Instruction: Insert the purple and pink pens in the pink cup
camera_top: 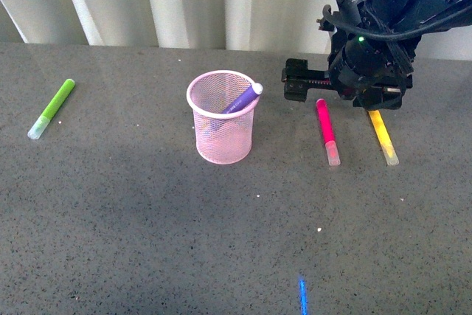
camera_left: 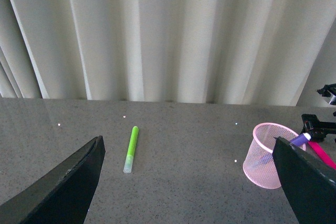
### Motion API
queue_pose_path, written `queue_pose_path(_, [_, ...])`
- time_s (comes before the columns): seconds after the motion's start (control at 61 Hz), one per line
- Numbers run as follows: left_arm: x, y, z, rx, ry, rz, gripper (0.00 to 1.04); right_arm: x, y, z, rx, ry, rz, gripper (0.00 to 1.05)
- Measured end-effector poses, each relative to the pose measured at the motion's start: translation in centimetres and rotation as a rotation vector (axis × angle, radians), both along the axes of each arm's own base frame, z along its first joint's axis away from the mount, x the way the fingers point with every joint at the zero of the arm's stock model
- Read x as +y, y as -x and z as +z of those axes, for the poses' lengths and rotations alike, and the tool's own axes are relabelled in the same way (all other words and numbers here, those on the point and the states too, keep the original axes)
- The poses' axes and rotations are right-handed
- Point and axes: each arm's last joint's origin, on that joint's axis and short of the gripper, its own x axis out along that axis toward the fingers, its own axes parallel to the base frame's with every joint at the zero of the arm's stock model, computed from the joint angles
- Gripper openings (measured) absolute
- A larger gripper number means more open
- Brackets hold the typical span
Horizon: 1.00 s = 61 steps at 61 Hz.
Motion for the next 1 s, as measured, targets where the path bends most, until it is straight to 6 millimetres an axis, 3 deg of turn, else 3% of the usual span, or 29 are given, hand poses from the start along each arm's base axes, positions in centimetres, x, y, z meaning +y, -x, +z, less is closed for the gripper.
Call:
queue_pose_path(0.213, [0.0, 0.0, 0.0, 0.0, 0.0, 0.0, 0.98, -0.1, -0.1, -1.4, 0.033, -0.013, -0.025, 0.98])
queue_pose_path(0.459, [0.0, 0.0, 0.0, 0.0, 0.0, 0.0, 0.98, -0.1, -0.2, -1.6, 0.008, -0.022, -0.03, 0.97])
queue_pose_path(0.788, [0.0, 0.0, 0.0, 0.0, 0.0, 0.0, 0.98, -2.1, -0.4, -2.1, 0.005, -0.015, -0.075, 0.43])
queue_pose_path(1.001, [0.0, 0.0, 0.0, 0.0, 0.0, 0.0, 0.98, -3.3, -0.5, -2.0, 0.002, -0.025, -0.1, 0.15])
